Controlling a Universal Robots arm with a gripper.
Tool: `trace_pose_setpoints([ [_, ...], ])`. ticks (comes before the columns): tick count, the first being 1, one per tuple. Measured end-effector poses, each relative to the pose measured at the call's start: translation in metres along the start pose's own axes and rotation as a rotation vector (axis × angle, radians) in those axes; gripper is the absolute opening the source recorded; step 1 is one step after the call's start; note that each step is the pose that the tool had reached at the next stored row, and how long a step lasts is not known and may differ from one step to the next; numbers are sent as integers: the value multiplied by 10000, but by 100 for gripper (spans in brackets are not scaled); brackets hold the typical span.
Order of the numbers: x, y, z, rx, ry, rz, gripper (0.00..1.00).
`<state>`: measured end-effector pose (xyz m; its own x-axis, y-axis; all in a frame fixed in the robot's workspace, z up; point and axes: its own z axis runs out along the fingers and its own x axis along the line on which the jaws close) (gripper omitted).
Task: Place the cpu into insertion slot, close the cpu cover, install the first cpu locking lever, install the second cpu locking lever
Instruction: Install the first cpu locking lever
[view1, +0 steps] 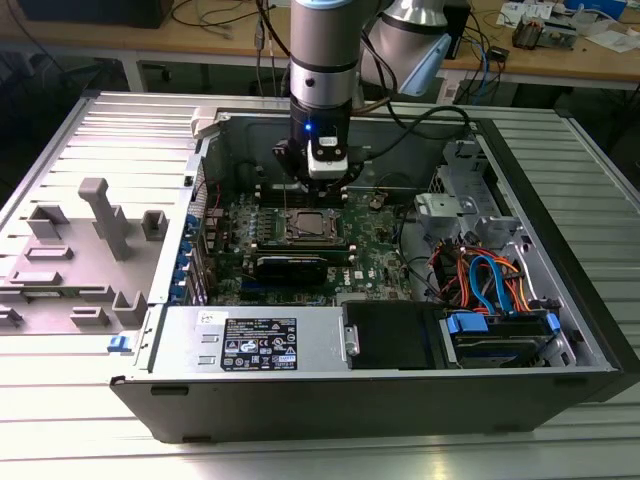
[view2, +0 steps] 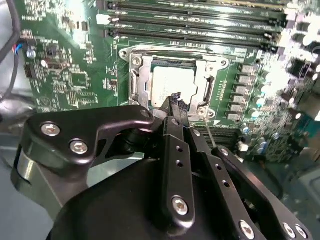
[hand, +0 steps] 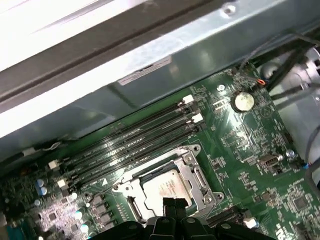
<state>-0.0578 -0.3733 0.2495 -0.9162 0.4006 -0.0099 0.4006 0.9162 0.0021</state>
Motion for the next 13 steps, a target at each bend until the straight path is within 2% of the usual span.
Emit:
trace_pose_setpoints([
  [13, 0, 0, 13, -29, 6, -2966, 11],
])
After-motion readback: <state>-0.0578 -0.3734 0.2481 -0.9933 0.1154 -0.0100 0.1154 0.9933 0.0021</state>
